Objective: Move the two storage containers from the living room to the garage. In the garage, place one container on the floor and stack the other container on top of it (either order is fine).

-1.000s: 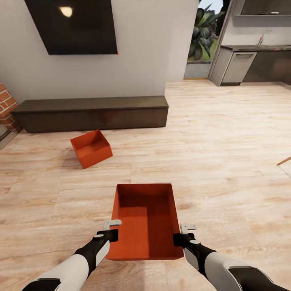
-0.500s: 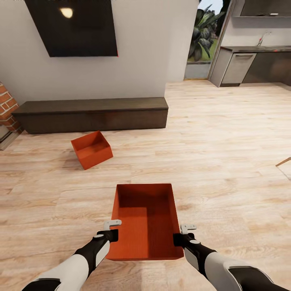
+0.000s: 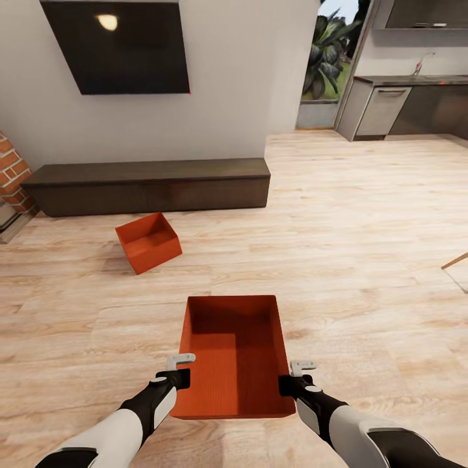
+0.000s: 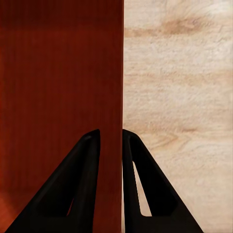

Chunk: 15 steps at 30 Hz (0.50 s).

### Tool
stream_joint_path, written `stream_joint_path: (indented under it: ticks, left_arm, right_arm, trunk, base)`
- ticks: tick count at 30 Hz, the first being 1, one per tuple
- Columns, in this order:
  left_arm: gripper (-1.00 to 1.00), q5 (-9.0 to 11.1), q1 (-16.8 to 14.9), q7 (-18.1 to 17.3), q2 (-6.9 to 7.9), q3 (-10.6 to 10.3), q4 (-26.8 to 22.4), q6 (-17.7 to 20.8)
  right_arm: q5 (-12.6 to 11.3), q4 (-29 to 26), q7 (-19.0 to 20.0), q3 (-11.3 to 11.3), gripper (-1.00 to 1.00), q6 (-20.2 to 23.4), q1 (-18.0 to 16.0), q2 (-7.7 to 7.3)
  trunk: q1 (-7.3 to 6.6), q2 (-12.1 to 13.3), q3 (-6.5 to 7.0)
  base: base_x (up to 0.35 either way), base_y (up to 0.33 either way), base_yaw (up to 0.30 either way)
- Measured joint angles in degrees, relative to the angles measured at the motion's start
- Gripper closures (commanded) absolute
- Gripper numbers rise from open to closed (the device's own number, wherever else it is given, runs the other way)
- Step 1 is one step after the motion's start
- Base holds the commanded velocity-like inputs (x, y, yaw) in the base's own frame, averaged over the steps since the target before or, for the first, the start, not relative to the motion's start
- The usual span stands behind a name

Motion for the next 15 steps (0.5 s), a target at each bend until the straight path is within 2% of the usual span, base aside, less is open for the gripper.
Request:
stream_joint_path:
  ticks: [15]
  left_arm:
    - [1.00,0.2,0.0,-0.1,0.13,0.0,0.2,0.0]
  right_arm:
    - [0.3,-0.1,-0.2,-0.1,1.00,0.4,0.0,0.13]
  trunk:
    - [-3.30,6.0,2.70]
  base:
    - [0.000,0.000,0.000]
